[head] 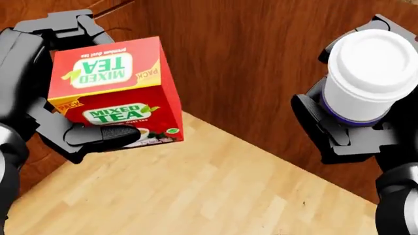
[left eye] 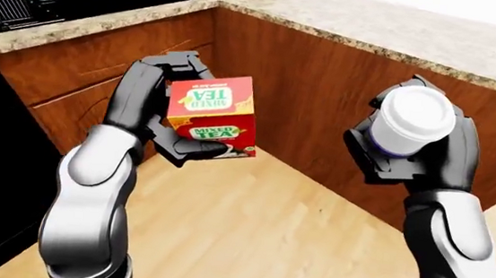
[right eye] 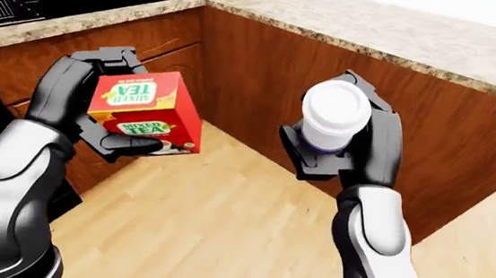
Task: Move the drinks to the dining counter.
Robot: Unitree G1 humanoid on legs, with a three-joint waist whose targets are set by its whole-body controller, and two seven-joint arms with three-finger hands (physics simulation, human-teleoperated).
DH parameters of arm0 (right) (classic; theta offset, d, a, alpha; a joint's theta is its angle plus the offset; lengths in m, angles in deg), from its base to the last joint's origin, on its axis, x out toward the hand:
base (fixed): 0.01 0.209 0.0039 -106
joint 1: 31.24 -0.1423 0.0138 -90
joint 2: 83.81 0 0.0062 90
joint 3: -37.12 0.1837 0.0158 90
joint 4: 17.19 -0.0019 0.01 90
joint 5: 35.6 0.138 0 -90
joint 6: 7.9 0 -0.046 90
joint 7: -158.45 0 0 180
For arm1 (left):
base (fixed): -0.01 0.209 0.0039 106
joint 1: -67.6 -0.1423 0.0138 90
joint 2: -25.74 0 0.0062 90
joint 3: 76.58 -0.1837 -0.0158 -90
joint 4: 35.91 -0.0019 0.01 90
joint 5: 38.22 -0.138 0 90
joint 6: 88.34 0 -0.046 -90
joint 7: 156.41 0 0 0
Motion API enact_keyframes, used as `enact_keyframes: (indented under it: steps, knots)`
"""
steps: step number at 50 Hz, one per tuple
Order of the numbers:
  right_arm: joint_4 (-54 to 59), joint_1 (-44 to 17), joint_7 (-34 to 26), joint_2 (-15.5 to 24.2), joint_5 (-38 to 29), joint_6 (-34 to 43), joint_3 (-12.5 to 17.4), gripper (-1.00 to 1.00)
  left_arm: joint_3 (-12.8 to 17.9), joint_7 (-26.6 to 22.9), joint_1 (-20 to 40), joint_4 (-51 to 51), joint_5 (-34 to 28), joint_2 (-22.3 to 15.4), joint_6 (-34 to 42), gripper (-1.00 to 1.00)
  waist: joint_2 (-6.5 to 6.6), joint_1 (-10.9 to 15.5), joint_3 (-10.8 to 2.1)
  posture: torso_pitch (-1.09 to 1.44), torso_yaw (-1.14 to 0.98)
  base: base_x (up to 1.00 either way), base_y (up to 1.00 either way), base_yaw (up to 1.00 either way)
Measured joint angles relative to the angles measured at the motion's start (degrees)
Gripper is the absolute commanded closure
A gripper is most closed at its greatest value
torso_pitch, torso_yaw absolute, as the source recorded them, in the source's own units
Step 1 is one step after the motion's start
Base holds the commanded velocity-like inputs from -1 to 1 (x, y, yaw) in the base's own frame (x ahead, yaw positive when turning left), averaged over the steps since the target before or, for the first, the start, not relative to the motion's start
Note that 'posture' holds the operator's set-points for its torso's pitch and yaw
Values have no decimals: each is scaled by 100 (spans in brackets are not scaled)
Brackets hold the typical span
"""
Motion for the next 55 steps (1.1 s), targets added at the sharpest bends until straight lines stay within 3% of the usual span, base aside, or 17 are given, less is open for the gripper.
enact_keyframes:
  steps: [3,6,8,10,12,13,14,18,22,27,28,33,36,39,43,49,55]
  knots:
    - [84,101,27,6,-26,46,75,100,-91,-22,-20,-71,35,48,29,100,-29,-26,188,0,0,6,0,-100]
    - [132,110,62,1,-64,109,88,100,-129,-62,0,-54,85,31,86,100,1,-120,38,0,0,5,0,-100]
    - [61,65,50,12,-53,72,69,100,-91,-53,30,8,78,19,65,100,139,-110,-1,0,0,6,0,-100]
    - [-22,44,35,23,-44,5,61,100,-58,-35,48,69,69,23,13,100,336,-76,63,0,0,7,0,-100]
    - [-50,-10,22,29,-36,-29,42,100,-27,-18,73,97,59,2,-7,100,617,27,57,0,0,6,0,-100]
    - [-68,7,18,-18,-28,-31,19,100,-6,-11,79,81,52,-22,-2,100,660,109,64,0,0,6,0,-100]
    - [-44,59,6,-43,-12,-7,-28,100,14,-7,38,55,40,-27,27,100,642,135,90,0,0,5,0,-100]
    - [111,16,-17,-12,-15,156,-93,100,46,9,65,-14,24,-39,153,100,554,90,-51,0,0,7,0,-100]
    - [-150,-17,3,49,-111,122,-70,100,2,4,131,46,91,-24,90,100,295,93,-77,0,0,3,0,-48]
    - [-142,-162,-104,-64,-232,150,-260,100,65,-13,130,125,166,-97,113,100,-236,284,43,0,0,0,0,0]
    - [-83,-180,-119,-62,-217,208,-248,100,83,2,115,118,159,-75,140,100,-253,283,73,0,0,0,0,0]
    - [-6,-236,-31,-39,-165,531,-10,100,11,4,211,148,200,-121,415,100,-78,225,69,0,0,0,0,-7]
    - [-24,-209,-35,-20,-119,540,-128,100,89,17,242,215,199,-163,414,100,95,136,-42,0,0,0,0,-78]
    - [-107,-205,-84,-23,-73,530,-160,100,86,20,365,325,216,-182,467,100,246,47,-41,0,0,0,0,-100]
    - [-263,-319,-67,15,-74,607,-99,100,32,-24,475,319,292,-222,529,100,578,120,10,0,0,0,0,-49]
    - [14,-712,14,6,59,1033,-116,100,156,-56,547,107,324,-354,717,100,365,116,104,0,0,24,0,0]
    - [59,-1309,223,99,243,1336,-209,100,231,-114,1214,-105,340,-622,971,100,110,163,100,0,0,52,0,0]
